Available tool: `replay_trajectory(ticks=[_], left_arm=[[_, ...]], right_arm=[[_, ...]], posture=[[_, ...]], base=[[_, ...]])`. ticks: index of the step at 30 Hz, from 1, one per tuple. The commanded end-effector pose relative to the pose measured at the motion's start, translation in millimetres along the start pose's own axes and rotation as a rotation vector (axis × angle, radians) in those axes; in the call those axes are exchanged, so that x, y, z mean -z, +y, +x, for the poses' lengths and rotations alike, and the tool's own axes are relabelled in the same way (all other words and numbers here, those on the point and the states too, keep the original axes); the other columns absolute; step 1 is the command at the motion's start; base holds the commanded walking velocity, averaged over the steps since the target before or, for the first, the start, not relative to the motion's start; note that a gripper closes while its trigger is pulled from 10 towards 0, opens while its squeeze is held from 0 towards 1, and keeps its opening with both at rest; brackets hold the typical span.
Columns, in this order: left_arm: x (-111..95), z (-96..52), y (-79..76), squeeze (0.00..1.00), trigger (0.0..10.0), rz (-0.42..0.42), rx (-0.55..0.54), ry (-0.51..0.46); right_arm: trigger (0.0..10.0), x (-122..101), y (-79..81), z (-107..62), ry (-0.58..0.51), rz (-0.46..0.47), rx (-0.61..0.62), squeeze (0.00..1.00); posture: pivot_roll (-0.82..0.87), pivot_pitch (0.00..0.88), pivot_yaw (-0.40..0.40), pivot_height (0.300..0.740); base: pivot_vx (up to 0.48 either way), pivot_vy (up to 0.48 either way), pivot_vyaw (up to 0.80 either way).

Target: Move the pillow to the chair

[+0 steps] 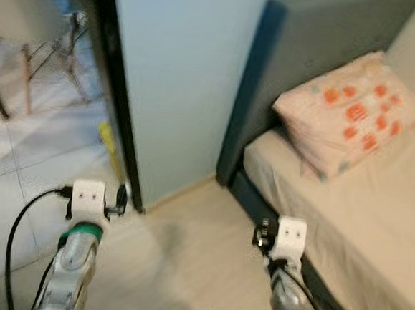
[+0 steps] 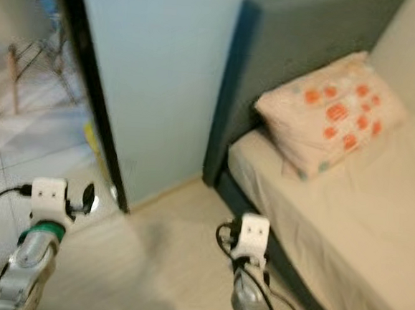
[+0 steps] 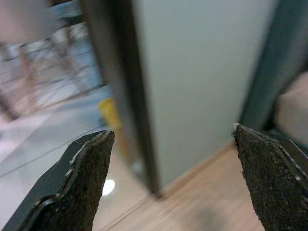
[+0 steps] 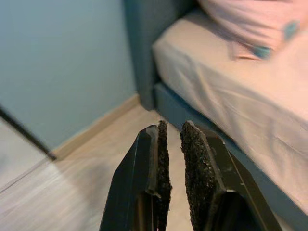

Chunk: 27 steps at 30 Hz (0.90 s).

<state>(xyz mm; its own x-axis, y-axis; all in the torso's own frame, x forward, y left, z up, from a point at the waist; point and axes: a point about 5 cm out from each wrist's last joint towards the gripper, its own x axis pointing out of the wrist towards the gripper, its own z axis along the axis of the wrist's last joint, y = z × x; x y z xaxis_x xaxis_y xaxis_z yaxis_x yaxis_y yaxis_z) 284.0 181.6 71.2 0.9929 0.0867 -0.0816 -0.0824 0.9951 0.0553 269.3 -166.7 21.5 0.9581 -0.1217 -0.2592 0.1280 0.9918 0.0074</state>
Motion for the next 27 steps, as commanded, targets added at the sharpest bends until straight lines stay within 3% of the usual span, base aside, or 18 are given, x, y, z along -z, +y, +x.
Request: replay_trajectory(ticks=[1, 10, 21, 23, 27], left_arm=[[1.4, 1.4, -0.4, 0.00, 10.0, -0.012, -0.006, 0.012], [-1.6, 9.3, 0.3, 0.00, 10.0, -0.026, -0.033, 0.031], [3.0, 1.2, -1.3, 0.00, 10.0, -0.069, -0.008, 0.044], [4.6, -2.1, -3.3, 0.00, 10.0, -0.017, 0.015, 0.053], [3.0, -4.4, 0.1, 0.00, 10.0, 0.008, 0.003, 0.044]], right_arm=[[10.0, 1.2, -3.6, 1.7, 0.008, -0.001, 0.022, 0.00], [10.0, -3.8, -3.6, 9.8, 0.008, -0.016, 0.001, 0.00], [10.0, 6.4, 1.4, 4.9, 0.036, -0.005, -0.009, 0.00], [10.0, 10.9, 3.0, 1.6, 0.046, -0.004, -0.019, 0.00], [10.0, 12.6, 4.6, -1.5, 0.044, -0.007, -0.038, 0.00]], posture=[[0.03, 0.000, 0.057, 0.740], [0.04, 0.000, 0.036, 0.740], [0.06, 0.006, 0.037, 0.740], [0.08, 0.031, 0.035, 0.740], [0.08, 0.046, 0.035, 0.740]], base=[[0.000, 0.000, -0.80], [0.000, 0.000, -0.80], [0.000, 0.000, -0.80], [0.000, 0.000, -0.80], [0.000, 0.000, -0.80]])
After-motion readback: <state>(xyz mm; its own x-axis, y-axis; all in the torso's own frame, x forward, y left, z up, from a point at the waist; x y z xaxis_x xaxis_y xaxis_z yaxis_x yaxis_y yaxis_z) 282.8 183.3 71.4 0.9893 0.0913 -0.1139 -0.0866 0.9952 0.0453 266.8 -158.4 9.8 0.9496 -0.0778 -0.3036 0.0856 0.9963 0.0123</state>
